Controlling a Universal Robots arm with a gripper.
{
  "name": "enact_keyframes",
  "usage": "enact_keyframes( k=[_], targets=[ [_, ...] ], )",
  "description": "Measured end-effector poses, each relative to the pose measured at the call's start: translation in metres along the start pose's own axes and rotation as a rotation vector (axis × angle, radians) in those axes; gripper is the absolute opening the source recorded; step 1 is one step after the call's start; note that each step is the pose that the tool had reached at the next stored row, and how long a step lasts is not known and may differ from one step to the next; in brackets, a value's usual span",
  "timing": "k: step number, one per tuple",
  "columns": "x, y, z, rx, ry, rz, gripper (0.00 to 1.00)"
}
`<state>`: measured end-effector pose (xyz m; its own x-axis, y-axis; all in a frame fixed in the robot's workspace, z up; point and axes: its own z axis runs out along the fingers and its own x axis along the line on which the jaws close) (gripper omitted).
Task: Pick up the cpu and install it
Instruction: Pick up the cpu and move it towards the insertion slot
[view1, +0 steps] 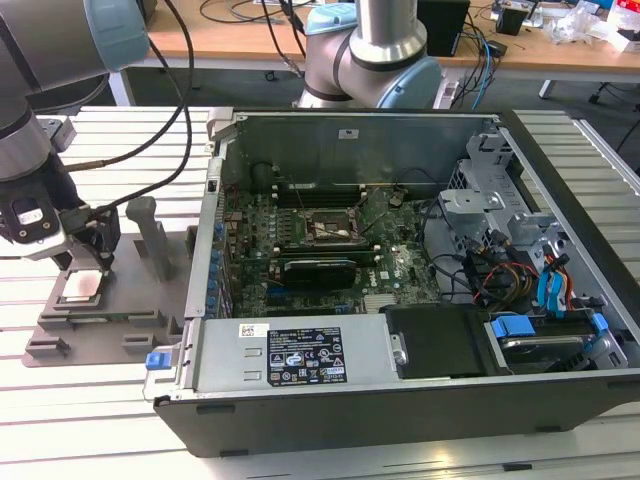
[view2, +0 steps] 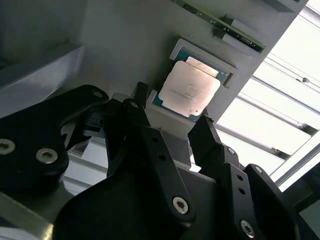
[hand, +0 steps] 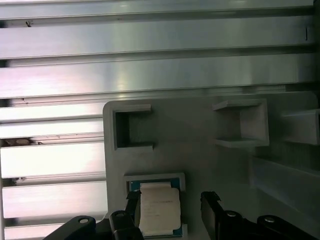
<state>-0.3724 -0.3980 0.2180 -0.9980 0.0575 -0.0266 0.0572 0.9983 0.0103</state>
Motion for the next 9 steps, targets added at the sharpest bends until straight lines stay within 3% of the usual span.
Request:
enact_keyframes(
  k=[9],
  targets=[
    [0.0003, 0.0, 0.0091, 0.0022, -0.0002, 0.0, 0.6]
  ],
)
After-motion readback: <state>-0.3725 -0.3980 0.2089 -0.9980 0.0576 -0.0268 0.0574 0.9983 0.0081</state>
